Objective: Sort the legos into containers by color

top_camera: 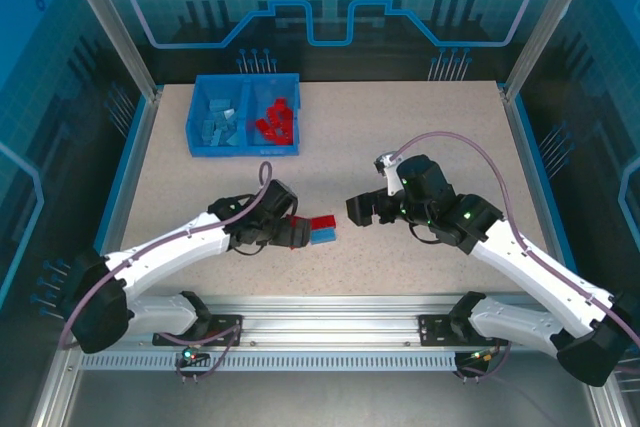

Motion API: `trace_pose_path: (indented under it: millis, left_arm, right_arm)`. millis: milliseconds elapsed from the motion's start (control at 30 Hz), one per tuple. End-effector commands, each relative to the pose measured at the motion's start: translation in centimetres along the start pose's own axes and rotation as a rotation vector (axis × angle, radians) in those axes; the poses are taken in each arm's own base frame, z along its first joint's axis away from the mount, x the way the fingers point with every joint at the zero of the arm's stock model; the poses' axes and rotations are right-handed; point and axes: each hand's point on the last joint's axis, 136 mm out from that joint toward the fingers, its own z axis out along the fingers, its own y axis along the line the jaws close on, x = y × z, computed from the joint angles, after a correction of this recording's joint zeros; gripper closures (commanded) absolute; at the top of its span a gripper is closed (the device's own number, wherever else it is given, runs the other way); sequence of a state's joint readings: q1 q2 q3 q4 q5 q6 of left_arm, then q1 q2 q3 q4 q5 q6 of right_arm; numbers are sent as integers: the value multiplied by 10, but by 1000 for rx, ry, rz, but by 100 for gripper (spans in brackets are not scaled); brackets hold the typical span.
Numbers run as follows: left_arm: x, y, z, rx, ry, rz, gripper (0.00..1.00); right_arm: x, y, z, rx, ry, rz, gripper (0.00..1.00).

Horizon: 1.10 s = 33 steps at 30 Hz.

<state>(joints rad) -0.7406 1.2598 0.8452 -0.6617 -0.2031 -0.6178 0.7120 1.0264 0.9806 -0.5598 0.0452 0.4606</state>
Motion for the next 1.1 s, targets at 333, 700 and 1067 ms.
trace_pose_path:
  millis: [333,700,1067]
  left_arm:
    - [-2,1,49,-150,-84,-516,6]
    - [13,5,84,-230,-18,-516,32]
    - [19,20,67,-241,-38,-488,69]
  right_arm:
    - [1,-5,-4,5,-5,29,0]
    - [5,-7,-4,11,3,27,0]
    - [10,19,2,-131,61,-21,0]
